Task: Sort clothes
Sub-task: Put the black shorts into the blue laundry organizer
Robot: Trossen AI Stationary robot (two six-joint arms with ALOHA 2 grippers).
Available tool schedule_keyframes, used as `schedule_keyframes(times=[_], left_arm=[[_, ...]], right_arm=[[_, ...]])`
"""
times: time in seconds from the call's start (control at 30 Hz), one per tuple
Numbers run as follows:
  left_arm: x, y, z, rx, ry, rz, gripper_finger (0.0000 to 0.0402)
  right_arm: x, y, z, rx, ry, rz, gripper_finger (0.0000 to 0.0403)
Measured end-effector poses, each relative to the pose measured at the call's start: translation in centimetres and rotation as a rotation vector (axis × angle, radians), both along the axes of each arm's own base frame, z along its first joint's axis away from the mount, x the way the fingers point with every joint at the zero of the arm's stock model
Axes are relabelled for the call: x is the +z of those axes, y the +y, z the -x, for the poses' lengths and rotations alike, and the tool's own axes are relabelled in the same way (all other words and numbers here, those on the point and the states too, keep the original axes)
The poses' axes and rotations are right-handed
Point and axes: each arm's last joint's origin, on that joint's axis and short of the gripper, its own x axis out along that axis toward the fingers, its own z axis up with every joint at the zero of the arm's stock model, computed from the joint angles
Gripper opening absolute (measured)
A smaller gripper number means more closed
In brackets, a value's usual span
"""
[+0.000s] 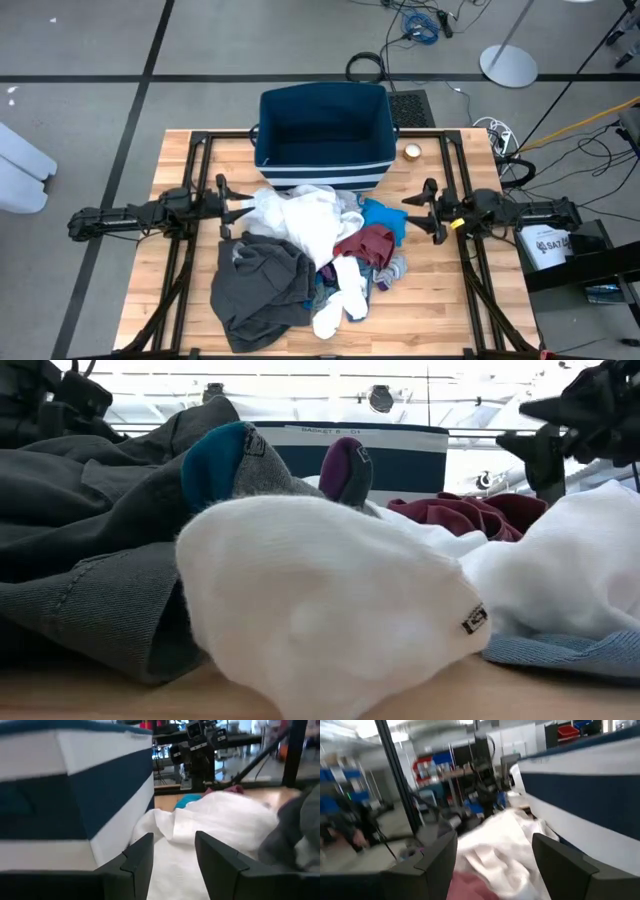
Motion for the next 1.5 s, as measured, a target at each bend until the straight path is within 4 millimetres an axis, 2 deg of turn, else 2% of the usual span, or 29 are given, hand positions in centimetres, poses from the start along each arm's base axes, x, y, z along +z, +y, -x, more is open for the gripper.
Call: schedule_keyframes(times=[0.1, 0.27, 0.47, 0.77, 0.97, 1.1, 1.3, 1.5], left_arm=[[0.0, 0.0, 0.0, 0.004, -0.017, 0.120, 0.0155], [0.0, 0.0, 0.0, -0.001, -0.026, 0.181, 0.0155], [0.1, 0.0, 0.0, -0.001, -0.061, 0.428, 0.0155], [-0.1, 0.0, 0.0, 0.002, -0.046, 0.465, 0.0155], [1.1, 0.0, 0.0, -0.020, -0.156, 0.428, 0.0155], [3.6, 0.0, 0.5, -0.023, -0.228, 0.349, 0.0155], [8.3, -0.1, 1.7, -0.018, -0.327, 0.222, 0.0155], [11.9, -0.2, 2.0, -0.020, -0.263, 0.157, 0.0155]], right_arm=[[0.7, 0.0, 0.1, 0.009, -0.070, -0.055, 0.0247], [1.4, -0.1, 0.3, -0.028, -0.148, -0.074, 0.0247], [2.4, -0.4, 0.7, -0.090, -0.267, -0.194, 0.0247], [2.6, -0.4, 0.7, -0.082, -0.292, -0.216, 0.0247], [3.3, -0.4, 0.6, -0.078, -0.359, -0.212, 0.0247], [4.8, -0.4, 0.3, -0.080, -0.353, -0.188, 0.0247], [8.9, -0.2, -0.9, -0.059, -0.304, -0.085, 0.0247], [13.2, 0.1, -3.9, -0.010, -0.188, -0.001, 0.0247]])
